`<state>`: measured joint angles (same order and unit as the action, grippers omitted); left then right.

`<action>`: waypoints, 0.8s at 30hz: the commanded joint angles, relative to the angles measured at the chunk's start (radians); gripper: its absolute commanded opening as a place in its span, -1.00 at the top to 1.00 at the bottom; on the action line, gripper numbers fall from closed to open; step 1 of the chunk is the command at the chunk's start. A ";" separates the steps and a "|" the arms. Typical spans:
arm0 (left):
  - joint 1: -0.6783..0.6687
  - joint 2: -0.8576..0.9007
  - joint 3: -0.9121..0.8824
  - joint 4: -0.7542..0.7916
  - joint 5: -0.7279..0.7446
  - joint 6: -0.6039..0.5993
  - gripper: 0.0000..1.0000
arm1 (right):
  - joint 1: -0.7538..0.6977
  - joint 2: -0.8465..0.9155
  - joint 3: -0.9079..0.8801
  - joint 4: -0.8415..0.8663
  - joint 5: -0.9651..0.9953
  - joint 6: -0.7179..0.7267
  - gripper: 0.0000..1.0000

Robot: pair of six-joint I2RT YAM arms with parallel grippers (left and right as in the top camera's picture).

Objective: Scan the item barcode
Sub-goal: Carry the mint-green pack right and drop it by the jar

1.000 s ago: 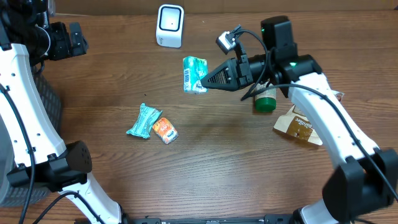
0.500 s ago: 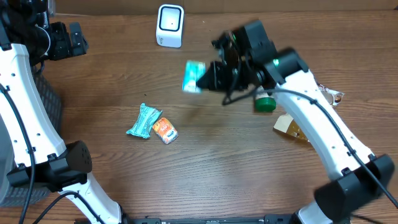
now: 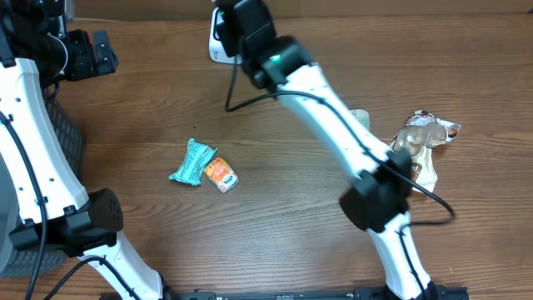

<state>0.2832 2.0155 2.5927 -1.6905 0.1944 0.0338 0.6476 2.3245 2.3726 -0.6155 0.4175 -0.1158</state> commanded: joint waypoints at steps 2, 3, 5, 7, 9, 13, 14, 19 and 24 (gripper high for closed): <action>-0.003 -0.013 0.014 0.001 0.001 0.012 -0.99 | -0.002 0.100 0.011 0.153 0.172 -0.383 0.92; -0.003 -0.013 0.014 0.001 0.001 0.012 -0.99 | -0.004 0.117 0.011 0.181 0.173 -0.438 0.92; -0.003 -0.013 0.014 0.001 0.001 0.012 -0.99 | -0.008 0.154 0.011 0.236 0.169 -0.552 0.92; -0.003 -0.013 0.014 0.001 0.001 0.012 -0.99 | -0.011 0.193 0.011 0.292 0.165 -0.646 0.92; -0.003 -0.013 0.014 0.001 0.001 0.012 -0.99 | -0.013 0.224 0.010 0.324 0.154 -0.723 0.92; -0.003 -0.013 0.014 0.001 0.001 0.012 -0.99 | -0.015 0.287 0.010 0.329 0.063 -0.917 0.92; -0.003 -0.013 0.014 0.001 0.001 0.012 -0.99 | -0.015 0.290 0.010 0.332 0.058 -0.933 0.92; -0.003 -0.013 0.014 0.001 0.001 0.012 -0.99 | -0.015 0.304 0.010 0.399 0.045 -0.937 0.92; -0.003 -0.013 0.014 0.001 0.001 0.012 -0.99 | -0.015 0.304 0.010 0.408 0.037 -0.937 0.92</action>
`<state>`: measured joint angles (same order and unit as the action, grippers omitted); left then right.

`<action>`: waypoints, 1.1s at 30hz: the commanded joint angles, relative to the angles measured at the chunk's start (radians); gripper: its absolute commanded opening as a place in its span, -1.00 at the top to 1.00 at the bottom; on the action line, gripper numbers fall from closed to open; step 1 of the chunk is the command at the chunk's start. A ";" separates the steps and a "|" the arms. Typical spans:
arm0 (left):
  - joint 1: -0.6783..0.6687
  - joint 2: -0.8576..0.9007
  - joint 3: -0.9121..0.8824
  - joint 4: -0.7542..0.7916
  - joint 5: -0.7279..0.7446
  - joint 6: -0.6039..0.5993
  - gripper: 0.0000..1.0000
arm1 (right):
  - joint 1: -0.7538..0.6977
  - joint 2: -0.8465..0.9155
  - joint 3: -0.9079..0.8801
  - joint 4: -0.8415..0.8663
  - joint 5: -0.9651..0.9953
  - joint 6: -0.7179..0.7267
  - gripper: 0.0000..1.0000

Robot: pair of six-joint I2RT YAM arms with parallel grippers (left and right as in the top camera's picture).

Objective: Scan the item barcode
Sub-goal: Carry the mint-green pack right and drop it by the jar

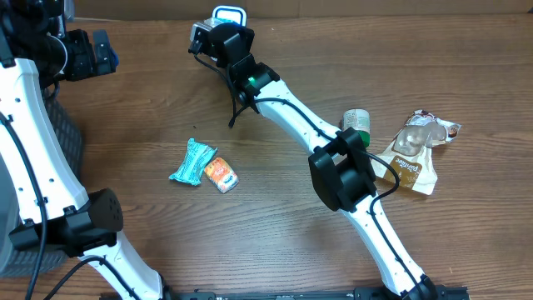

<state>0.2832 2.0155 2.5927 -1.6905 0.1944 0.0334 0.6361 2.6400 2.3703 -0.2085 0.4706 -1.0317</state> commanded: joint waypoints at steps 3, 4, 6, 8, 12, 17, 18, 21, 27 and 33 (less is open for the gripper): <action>-0.003 -0.013 0.014 0.001 0.001 0.012 -0.99 | -0.003 -0.012 0.012 -0.010 -0.016 -0.021 0.92; -0.003 -0.013 0.014 0.001 0.001 0.012 -0.99 | -0.003 -0.012 0.012 -0.009 -0.016 -0.021 0.92; -0.003 -0.013 0.014 0.001 0.001 0.012 -0.99 | -0.003 -0.012 0.012 -0.010 -0.016 -0.019 0.92; -0.003 -0.013 0.014 0.001 0.001 0.012 -0.99 | 0.000 -0.013 0.012 -0.013 -0.008 -0.016 0.92; -0.003 -0.013 0.014 0.001 0.001 0.012 -0.99 | 0.000 -0.031 0.013 -0.035 0.007 0.055 0.92; -0.003 -0.013 0.014 0.001 0.001 0.012 -0.99 | 0.000 -0.111 0.013 -0.130 -0.004 0.202 0.92; -0.003 -0.013 0.014 0.001 0.001 0.012 -0.99 | 0.000 -0.128 0.013 -0.151 -0.019 0.225 0.92; -0.003 -0.013 0.014 0.001 0.001 0.012 -0.99 | 0.000 -0.211 0.013 -0.253 -0.114 0.342 0.92; -0.003 -0.013 0.014 0.001 0.001 0.012 -0.99 | -0.040 -0.426 0.013 -0.575 -0.435 0.736 0.92; -0.003 -0.013 0.014 0.001 0.001 0.012 -0.99 | -0.196 -0.636 0.013 -1.103 -0.895 0.864 0.92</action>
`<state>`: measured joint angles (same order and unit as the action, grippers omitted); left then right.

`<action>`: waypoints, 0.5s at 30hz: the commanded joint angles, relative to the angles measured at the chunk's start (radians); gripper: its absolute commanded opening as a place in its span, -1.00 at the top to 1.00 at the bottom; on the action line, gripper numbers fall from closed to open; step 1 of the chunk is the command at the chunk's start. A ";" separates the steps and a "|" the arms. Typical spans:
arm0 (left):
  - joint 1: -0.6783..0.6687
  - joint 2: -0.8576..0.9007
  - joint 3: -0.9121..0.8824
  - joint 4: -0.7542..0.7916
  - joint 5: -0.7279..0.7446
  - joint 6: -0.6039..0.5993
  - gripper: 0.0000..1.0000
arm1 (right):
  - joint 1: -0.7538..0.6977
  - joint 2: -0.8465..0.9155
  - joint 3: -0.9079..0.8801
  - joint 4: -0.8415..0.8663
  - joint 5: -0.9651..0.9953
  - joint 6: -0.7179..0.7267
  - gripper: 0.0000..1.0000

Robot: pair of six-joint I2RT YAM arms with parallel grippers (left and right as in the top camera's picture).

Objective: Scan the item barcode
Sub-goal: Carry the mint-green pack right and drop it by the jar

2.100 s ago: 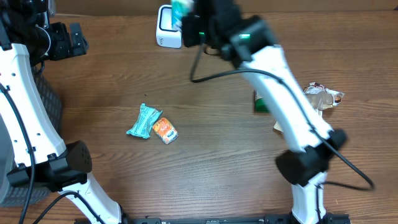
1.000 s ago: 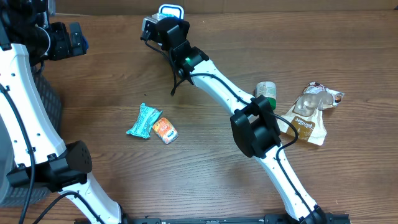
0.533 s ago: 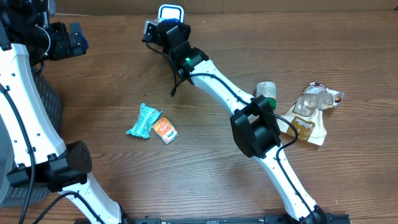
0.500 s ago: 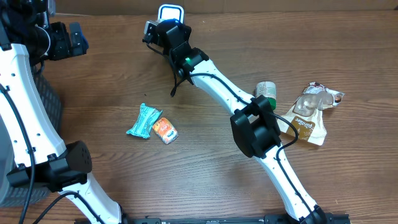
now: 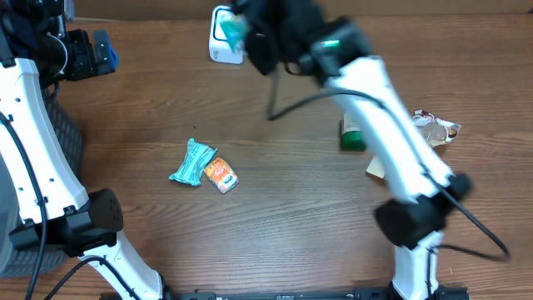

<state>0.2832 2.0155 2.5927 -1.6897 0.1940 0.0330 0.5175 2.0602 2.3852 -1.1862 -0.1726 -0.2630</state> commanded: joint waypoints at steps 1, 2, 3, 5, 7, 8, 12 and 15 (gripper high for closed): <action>-0.003 -0.013 0.014 0.000 0.001 0.013 -0.99 | -0.101 -0.066 -0.002 -0.189 -0.240 0.090 0.92; -0.003 -0.013 0.014 0.000 0.001 0.013 -0.99 | -0.134 -0.072 -0.002 -0.268 -0.216 0.074 0.92; -0.003 -0.013 0.014 0.000 0.001 0.013 -0.99 | -0.153 -0.072 -0.003 -0.308 -0.186 0.072 0.92; -0.003 -0.013 0.014 0.000 0.002 0.013 -0.99 | -0.192 -0.066 -0.004 -0.383 -0.104 0.073 0.92; -0.003 -0.013 0.014 0.000 0.001 0.013 -0.99 | -0.233 -0.061 -0.013 -0.443 -0.038 0.076 0.92; -0.003 -0.013 0.014 0.000 0.002 0.013 -0.99 | -0.254 -0.056 -0.023 -0.463 -0.014 0.076 0.92; -0.003 -0.013 0.014 0.000 0.002 0.013 -0.99 | -0.347 -0.055 -0.106 -0.489 0.046 0.084 0.92; -0.003 -0.013 0.014 0.000 0.001 0.013 -0.99 | -0.414 -0.055 -0.194 -0.480 0.074 0.084 0.92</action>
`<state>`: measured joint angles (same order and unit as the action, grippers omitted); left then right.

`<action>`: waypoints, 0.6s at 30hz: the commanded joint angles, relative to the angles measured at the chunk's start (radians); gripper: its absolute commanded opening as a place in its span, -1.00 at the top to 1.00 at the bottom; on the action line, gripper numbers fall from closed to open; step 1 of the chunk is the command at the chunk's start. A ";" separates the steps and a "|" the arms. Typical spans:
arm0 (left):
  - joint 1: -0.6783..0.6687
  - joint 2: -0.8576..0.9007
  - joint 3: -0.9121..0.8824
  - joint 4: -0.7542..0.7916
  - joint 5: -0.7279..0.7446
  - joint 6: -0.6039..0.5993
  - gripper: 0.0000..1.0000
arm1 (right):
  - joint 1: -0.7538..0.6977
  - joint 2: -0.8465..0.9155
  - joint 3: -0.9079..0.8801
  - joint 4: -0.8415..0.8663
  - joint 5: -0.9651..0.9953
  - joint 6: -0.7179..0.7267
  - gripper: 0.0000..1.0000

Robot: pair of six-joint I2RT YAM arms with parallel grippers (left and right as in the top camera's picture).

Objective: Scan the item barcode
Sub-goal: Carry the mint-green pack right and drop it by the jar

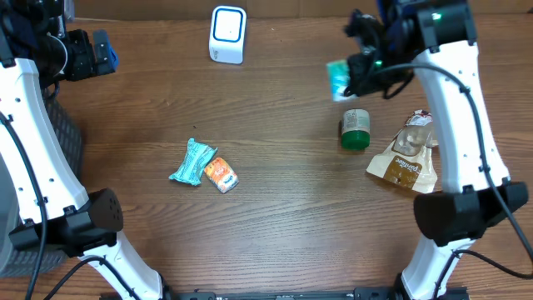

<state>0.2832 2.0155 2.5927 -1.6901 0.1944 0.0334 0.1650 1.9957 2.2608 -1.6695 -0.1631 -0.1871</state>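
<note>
The white barcode scanner (pixel 227 34) with a blue ring on its face stands at the table's far edge, left of centre. My right gripper (pixel 351 73) hangs at the far right, well away from the scanner, shut on a small teal packet (pixel 337 80) that looks blurred. My left gripper (pixel 93 52) stays at the far left corner with nothing seen in it; its jaws are too small to read.
A green-capped bottle (pixel 355 132) lies below the right gripper. A brown pouch (pixel 404 165) with clear wrapping (pixel 420 127) lies right of it. A teal packet (pixel 191 162) and an orange packet (pixel 221 175) lie mid-left. A dark basket (pixel 68 142) sits at the left edge.
My right gripper with the teal packet has moved from right beside the scanner to the far right, above the green-capped bottle. The left arm has not moved.
My right gripper was over the scanner at the far edge, then just left of it. Later it held a teal packet against the scanner's right side. Now it holds the packet far to the right. The packets on the table and the left arm stayed put.
</note>
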 commanded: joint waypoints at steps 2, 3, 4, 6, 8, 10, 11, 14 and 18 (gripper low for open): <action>-0.003 -0.013 0.014 0.001 0.001 0.012 -0.99 | -0.119 0.010 -0.157 0.029 0.084 0.021 0.92; -0.003 -0.013 0.014 0.001 0.001 0.012 -0.99 | -0.146 0.010 -0.199 0.050 0.084 0.037 0.92; -0.003 -0.013 0.014 0.001 0.001 0.012 -0.99 | -0.169 0.010 -0.236 0.071 0.079 0.053 0.92; -0.003 -0.013 0.014 0.001 0.001 0.012 -1.00 | -0.219 0.010 -0.319 0.124 0.064 0.058 0.92; -0.003 -0.013 0.014 0.001 0.001 0.012 -1.00 | -0.289 0.010 -0.444 0.198 0.040 0.057 0.92; -0.003 -0.013 0.014 0.001 0.001 0.012 -0.99 | -0.315 0.010 -0.484 0.220 0.012 0.058 0.78; -0.003 -0.013 0.014 0.001 0.001 0.012 -0.99 | -0.326 0.010 -0.490 0.225 -0.007 0.057 0.24; -0.003 -0.013 0.014 0.001 0.001 0.012 -0.99 | -0.335 0.007 -0.479 0.222 -0.035 0.057 -0.45; -0.003 -0.013 0.014 0.001 0.001 0.012 -0.99 | -0.332 -0.002 -0.418 0.176 -0.041 0.057 -0.66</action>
<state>0.2832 2.0155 2.5927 -1.6897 0.1944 0.0334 -0.1749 2.0190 1.7824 -1.4807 -0.1703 -0.1310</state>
